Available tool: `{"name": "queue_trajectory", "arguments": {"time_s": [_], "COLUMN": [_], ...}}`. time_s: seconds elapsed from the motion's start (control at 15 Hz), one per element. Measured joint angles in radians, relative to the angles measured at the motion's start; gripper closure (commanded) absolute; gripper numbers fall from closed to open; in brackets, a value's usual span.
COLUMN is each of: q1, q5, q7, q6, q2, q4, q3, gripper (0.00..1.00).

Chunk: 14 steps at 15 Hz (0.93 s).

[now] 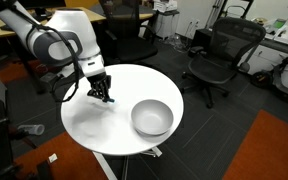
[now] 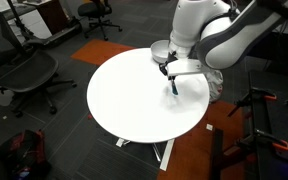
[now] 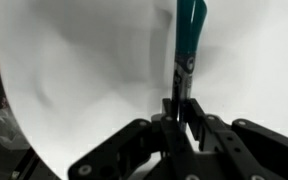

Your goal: Put the green marker inside the grey bowl

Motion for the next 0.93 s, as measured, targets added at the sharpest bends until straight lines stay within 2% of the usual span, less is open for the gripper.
{"name": "queue_trajectory", "arguments": {"time_s": [0.27, 0.47, 0.67, 0.93], "q1": [-0.028, -0.068, -0.116, -0.195], "q5": [-0.059, -0.108, -0.127, -0.083], "q7": [-0.064, -0.103, -0.141, -0.228], "q6": [-0.02, -0.025, -0.026, -0.026], "q2": [-0.081, -0.139, -0.161, -0.14], "q4": [-0.003, 0.003, 0.031, 0.079], "q3": [-0.082, -0.114, -0.117, -0.069], "gripper": [0.95, 0.95, 0.95, 0.95]}}
